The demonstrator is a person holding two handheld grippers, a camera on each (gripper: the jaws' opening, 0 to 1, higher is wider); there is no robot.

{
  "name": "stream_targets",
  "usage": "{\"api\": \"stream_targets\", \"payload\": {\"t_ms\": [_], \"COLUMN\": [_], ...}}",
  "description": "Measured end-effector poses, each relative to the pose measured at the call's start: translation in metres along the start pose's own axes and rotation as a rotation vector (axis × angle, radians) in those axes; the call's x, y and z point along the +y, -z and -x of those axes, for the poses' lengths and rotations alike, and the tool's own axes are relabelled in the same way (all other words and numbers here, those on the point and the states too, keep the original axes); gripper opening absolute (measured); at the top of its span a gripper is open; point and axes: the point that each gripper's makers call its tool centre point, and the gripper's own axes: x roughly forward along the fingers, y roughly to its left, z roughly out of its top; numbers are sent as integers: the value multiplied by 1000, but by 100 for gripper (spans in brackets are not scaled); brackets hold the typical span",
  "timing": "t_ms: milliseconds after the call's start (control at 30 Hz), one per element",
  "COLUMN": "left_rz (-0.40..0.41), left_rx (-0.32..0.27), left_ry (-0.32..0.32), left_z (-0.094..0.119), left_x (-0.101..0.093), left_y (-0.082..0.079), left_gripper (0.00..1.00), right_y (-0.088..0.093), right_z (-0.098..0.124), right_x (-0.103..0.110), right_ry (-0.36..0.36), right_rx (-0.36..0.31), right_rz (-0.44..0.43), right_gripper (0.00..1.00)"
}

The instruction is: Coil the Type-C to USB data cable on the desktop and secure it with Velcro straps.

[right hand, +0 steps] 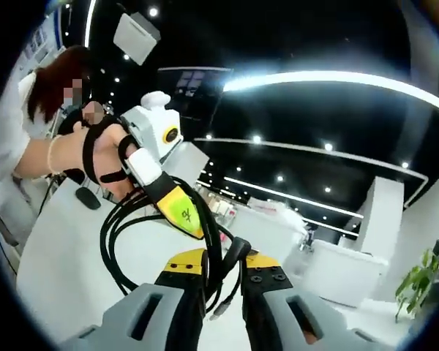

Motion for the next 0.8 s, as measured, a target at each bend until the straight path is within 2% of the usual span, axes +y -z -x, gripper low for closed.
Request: {"api": "stream_targets", "payload": {"t_ms": [100, 167, 267, 367, 400, 533, 600, 667, 733, 767, 800], "left_rz": [-6, -6, -25, -22, -6, -22, -31, -106, -147, -186, -214], "left_rx": [21, 32, 53, 76, 95, 118, 131, 150, 172, 180, 180], "left_ry": [35, 54, 85, 134, 168, 153, 150, 142, 137, 115, 102], "left_z": [1, 1, 4, 5, 5, 4, 4, 5, 6, 6, 6], "left_x": [-7, -11, -15, -24, -29, -24, -25, -25, -28, -26, -25], "left_y": [4, 7, 10, 14, 17, 21, 24, 29, 34, 35, 36], "left_gripper": [4, 4, 4, 4, 4, 4, 4, 4, 4, 4, 4], "right_y": [2, 4, 6, 7, 8, 21, 22, 27, 31, 34, 36], "right_z": [-1, -2, -2, -4, -5, -7, -8, -9, -11, -11, -12], "right_x": [5, 5, 0, 5, 9, 18, 22, 26, 29, 37, 41], "right_ry": [-21, -39, -47, -96, -117, -197, -236, -276, -312, -358, -372], "right_rx": [0, -2, 4, -5, -1, 66, 78, 106, 128, 149, 169], "right_rz": [15, -20, -82, -116, -123, -205, -233, -253, -253, -269, -271], "right_gripper": [19, 20, 28, 27, 25, 20, 21, 24, 27, 25, 20]}}
